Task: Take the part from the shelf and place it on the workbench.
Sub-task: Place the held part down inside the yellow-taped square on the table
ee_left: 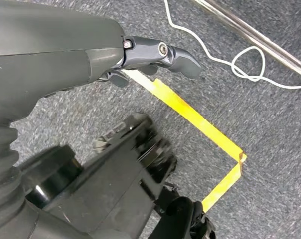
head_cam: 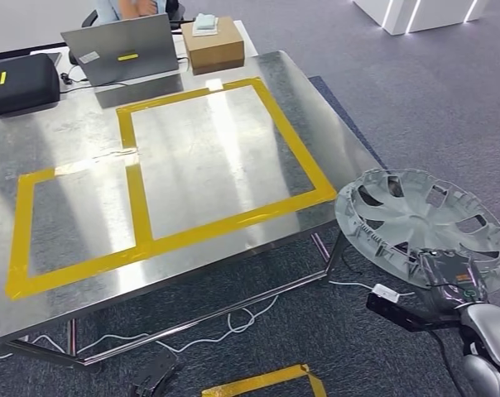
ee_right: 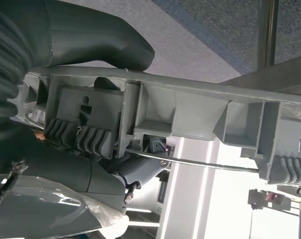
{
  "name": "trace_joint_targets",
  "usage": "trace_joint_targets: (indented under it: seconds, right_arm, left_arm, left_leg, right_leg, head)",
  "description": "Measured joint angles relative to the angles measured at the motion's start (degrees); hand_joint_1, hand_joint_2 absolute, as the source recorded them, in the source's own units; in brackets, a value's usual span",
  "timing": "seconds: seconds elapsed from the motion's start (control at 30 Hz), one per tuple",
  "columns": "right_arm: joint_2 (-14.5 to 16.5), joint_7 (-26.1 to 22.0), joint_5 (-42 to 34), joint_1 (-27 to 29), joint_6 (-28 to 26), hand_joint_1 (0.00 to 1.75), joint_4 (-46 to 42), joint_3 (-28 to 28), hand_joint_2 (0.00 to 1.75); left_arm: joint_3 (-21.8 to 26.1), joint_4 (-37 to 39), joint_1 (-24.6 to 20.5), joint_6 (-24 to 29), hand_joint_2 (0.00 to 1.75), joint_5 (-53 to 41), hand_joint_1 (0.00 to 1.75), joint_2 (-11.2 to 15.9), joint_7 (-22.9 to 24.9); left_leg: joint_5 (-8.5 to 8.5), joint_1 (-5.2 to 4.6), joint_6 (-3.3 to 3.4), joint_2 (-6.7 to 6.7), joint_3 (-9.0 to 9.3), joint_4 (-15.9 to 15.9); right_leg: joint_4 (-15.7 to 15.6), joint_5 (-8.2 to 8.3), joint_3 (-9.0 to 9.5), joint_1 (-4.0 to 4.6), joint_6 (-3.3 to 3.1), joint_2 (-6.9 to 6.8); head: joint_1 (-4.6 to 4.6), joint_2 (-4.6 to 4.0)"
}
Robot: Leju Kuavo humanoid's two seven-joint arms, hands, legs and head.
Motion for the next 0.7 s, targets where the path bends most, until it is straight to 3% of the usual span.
trace_joint_targets:
  seconds: [0.07, 0.1, 0.17, 0.23, 0.33, 0.4, 0.43, 0.53, 0.57, 0.6, 0.63, 0.7]
  right_arm:
    - [0.0, 0.03, 0.02, 0.03, 0.01, 1.75, 0.01, 0.0, 1.75]
    - [0.0, 0.05, 0.02, 0.02, 0.02, 1.75, 0.01, 0.0, 1.75]
    - [0.0, 0.07, 0.03, -0.01, 0.03, 1.75, 0.0, -0.02, 1.75]
    - [-0.02, 0.08, 0.04, -0.02, 0.03, 1.75, 0.0, -0.04, 1.75]
    - [-0.09, 0.09, 0.08, -0.04, 0.03, 1.75, -0.01, -0.05, 1.75]
    - [-0.19, 0.09, 0.08, 0.0, 0.07, 1.75, -0.03, -0.11, 1.75]
    - [-0.27, 0.09, 0.06, 0.03, 0.1, 1.75, -0.04, -0.14, 1.75]
    - [-0.39, 0.08, 0.0, 0.24, 0.27, 1.75, -0.04, -0.16, 1.75]
    - [-0.4, 0.08, -0.01, 0.35, 0.34, 1.75, -0.04, -0.15, 1.75]
    - [-0.41, 0.08, -0.02, 0.42, 0.42, 1.75, -0.04, -0.15, 1.75]
    - [-0.43, 0.08, -0.02, 0.45, 0.47, 1.75, -0.05, -0.16, 1.75]
    - [-0.49, 0.08, -0.02, 0.43, 0.55, 1.75, -0.05, -0.21, 1.75]
  left_arm:
    - [0.0, 0.0, 0.16, 0.01, 1.75, -0.01, 0.0, 0.01, 0.0]
    - [0.0, 0.0, 0.21, 0.01, 1.75, -0.01, 0.0, 0.01, -0.01]
    - [0.0, 0.0, 0.19, 0.01, 1.75, -0.02, 0.0, 0.03, -0.01]
    - [0.0, 0.0, 0.03, 0.01, 1.75, -0.02, 0.0, 0.05, 0.0]
    - [0.0, 0.0, -0.04, 0.04, 1.75, -0.02, 0.0, 0.07, 0.03]
    - [0.0, 0.0, -0.04, 0.17, 1.75, -0.02, 0.0, 0.09, 0.16]
    - [0.0, 0.0, -0.1, 0.25, 1.75, -0.01, 0.0, 0.08, 0.24]
    - [0.0, 0.0, -0.12, 0.34, 1.75, -0.02, 0.0, -0.09, 0.39]
    - [0.0, 0.0, -0.04, 0.36, 1.75, -0.02, 0.0, -0.13, 0.44]
    - [0.0, 0.0, 0.01, 0.39, 1.75, -0.02, 0.0, -0.14, 0.48]
    - [0.0, 0.0, 0.02, 0.44, 1.75, -0.02, 0.0, -0.16, 0.51]
    - [0.0, 0.0, -0.08, 0.55, 1.75, -0.02, 0.0, -0.21, 0.51]
  left_leg:
    - [-1.23, 0.39, -0.32, 0.1, -1.93, 4.72]
    - [-0.25, 0.52, -0.37, 0.18, -1.45, 3.95]
    - [3.49, 0.64, -0.22, 0.8, 2.08, -2.94]
    - [5.46, 0.41, 0.15, 1.64, 5.16, -9.4]
    - [5.39, 0.09, 0.94, 1.59, 5.67, -11.4]
    - [5.84, 0.19, 1.78, 1.27, 5.79, -12.0]
    - [6.07, 0.25, 2.17, 1.09, 5.84, -12.3]
    - [6.29, -0.06, 2.7, 0.56, 5.64, -12.43]
    - [6.31, -0.22, 2.75, 0.36, 5.6, -12.41]
    - [6.32, -0.33, 2.77, 0.16, 5.59, -12.38]
    - [6.32, -0.4, 2.76, -0.07, 5.63, -12.34]
    - [6.24, -0.53, 2.63, -0.52, 5.64, -12.15]
  right_leg:
    - [0.02, -0.01, -0.02, -0.02, -0.01, -0.4]
    - [0.03, -0.02, 0.02, -0.05, 0.01, -0.56]
    - [0.03, -0.08, 0.19, -0.1, 0.16, -0.82]
    - [0.12, -0.13, 0.15, 0.08, 0.73, -0.99]
    - [-0.2, 0.11, -0.01, 0.22, 1.88, -1.45]
    - [0.56, -0.78, -0.57, 0.06, 2.38, -1.17]
    - [2.56, -2.06, -1.6, 0.03, 2.48, -0.74]
    - [13.6, -6.96, -7.2, 0.09, 2.49, 0.29]
    - [15.8, -7.3, -8.41, 0.11, 2.47, 0.36]
    - [15.68, -6.46, -8.48, 0.15, 2.39, 0.38]
    - [13.29, -4.68, -7.4, 0.18, 2.27, 0.44]
    - [5.24, -1.01, -3.36, 0.27, 1.92, 1.13]
  head:
    - [0.01, 0.0]
    - [0.0, 0.0]
    - [-0.01, 0.0]
    - [0.01, 0.0]
    - [0.04, 0.0]
    - [0.12, 0.0]
    - [0.25, 0.0]
    - [0.5, 0.0]
    - [0.49, 0.0]
    - [0.48, 0.0]
    - [0.49, 0.0]
    - [0.5, 0.0]
